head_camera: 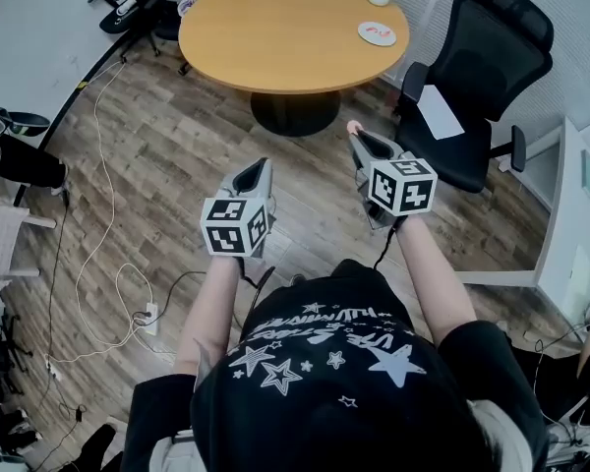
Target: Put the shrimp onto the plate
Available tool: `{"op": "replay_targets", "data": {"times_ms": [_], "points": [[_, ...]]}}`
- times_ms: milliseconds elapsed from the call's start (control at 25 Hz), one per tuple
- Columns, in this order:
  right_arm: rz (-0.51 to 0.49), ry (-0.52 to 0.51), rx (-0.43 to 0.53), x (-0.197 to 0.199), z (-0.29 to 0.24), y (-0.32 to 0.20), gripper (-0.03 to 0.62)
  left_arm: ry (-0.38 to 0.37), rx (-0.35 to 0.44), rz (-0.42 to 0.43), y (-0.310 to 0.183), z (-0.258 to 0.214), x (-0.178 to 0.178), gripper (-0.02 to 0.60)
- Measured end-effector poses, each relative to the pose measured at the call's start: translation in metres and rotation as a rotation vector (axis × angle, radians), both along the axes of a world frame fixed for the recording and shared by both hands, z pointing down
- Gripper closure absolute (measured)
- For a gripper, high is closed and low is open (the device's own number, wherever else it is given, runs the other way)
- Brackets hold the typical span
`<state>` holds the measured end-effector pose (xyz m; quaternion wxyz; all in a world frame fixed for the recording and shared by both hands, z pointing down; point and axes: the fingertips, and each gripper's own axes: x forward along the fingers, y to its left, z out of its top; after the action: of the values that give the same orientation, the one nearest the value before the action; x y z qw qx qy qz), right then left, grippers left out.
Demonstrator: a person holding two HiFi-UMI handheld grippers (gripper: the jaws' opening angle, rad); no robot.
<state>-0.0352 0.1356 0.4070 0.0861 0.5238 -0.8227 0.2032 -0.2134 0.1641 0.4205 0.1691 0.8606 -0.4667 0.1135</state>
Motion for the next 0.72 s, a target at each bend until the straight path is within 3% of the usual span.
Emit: {"op": "replay_targets", "data": {"times_ms": [360, 720], "points": [[0.052, 0.013, -0.043, 0.000, 0.019, 0.000, 0.539, 0.005, -0.019, 0.025, -0.009, 0.010, -0.015, 0.580], [0.046, -0.022, -0.066, 0.011, 0.035, -0.056, 0.537, -0.008, -0.038, -0.014, -0.053, 0.025, -0.015, 0.580]]}}
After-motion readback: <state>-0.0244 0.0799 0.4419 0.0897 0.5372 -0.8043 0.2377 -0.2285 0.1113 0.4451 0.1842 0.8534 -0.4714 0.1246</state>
